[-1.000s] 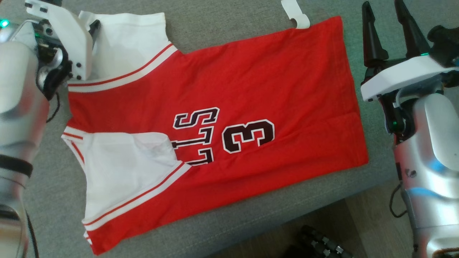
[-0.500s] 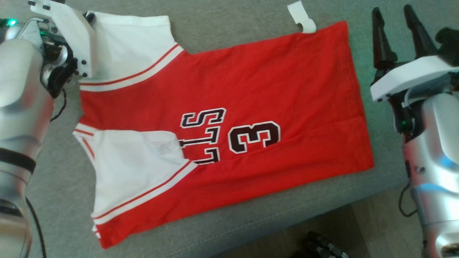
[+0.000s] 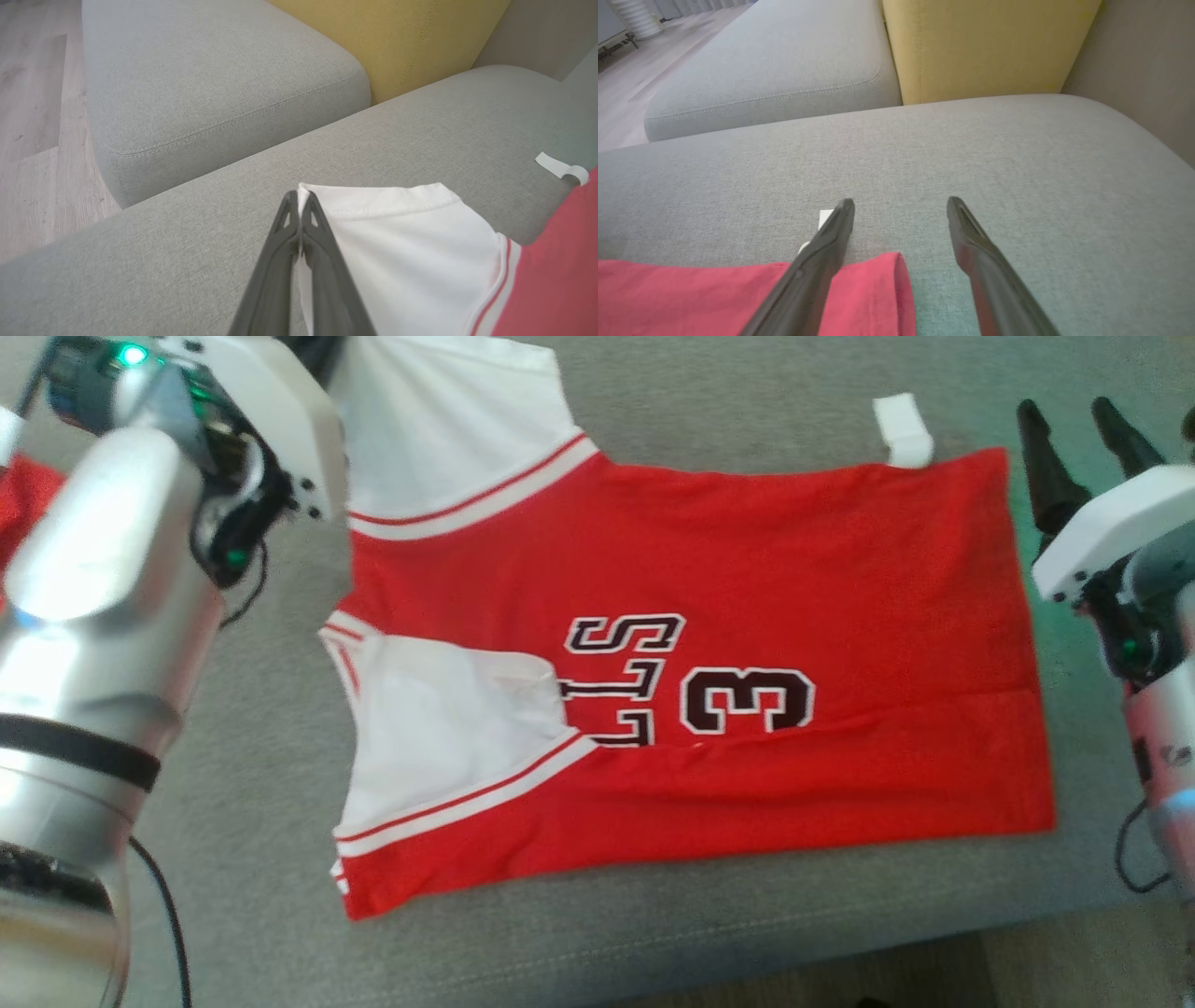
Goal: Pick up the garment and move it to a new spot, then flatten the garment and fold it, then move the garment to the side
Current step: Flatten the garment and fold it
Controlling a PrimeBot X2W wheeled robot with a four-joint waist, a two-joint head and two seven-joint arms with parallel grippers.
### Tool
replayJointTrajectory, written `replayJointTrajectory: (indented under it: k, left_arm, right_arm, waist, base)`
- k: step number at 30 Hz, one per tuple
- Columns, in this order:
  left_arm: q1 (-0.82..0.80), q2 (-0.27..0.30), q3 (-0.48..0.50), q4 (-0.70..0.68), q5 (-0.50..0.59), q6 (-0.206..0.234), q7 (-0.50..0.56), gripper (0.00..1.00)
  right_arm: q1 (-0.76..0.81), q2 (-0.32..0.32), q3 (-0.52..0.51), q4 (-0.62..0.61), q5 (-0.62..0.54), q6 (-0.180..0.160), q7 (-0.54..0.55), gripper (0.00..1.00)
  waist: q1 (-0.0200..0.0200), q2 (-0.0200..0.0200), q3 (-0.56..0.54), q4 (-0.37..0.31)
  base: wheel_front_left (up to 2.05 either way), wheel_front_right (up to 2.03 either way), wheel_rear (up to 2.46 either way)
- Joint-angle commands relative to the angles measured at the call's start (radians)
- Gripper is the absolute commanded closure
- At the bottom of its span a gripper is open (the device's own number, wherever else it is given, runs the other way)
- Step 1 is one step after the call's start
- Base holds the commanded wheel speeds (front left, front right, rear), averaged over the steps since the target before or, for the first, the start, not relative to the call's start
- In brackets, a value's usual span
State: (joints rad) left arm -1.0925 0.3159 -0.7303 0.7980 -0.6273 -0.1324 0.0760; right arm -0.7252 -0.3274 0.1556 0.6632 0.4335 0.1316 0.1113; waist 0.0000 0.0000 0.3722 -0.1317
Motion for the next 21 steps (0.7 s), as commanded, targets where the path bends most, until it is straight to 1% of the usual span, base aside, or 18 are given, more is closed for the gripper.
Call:
replayJointTrajectory:
  k: [1,7,12,21]
  left_arm:
    - [-0.021,0.038,0.025,-0.044,-0.004,0.002,-0.010,1.00]
    - [-0.006,0.036,0.004,-0.099,-0.006,0.002,0.004,1.00]
    - [-0.002,0.042,-0.002,-0.119,-0.007,0.005,0.013,1.00]
    - [-0.005,0.056,-0.009,-0.147,-0.009,0.012,0.031,1.00]
  right_arm:
    - [-0.029,-0.030,0.028,-0.008,0.027,-0.001,0.018,0.00]
    - [-0.056,-0.076,0.100,0.052,0.097,-0.001,0.071,0.00]
    - [-0.072,-0.094,0.142,0.095,0.115,-0.001,0.096,0.00]
    - [-0.111,-0.101,0.201,0.174,0.140,-0.001,0.096,0.00]
  waist:
    - [0.0000,0.0000,-0.002,0.029]
    - [0.0000,0.0000,0.013,0.054]
    - [0.0000,0.0000,0.022,0.056]
    - [0.0000,0.0000,0.041,0.055]
  base:
    - [0.00,0.00,0.00]
    - [0.00,0.00,0.00]
    - [0.00,0.00,0.00]
    - [0.00,0.00,0.00]
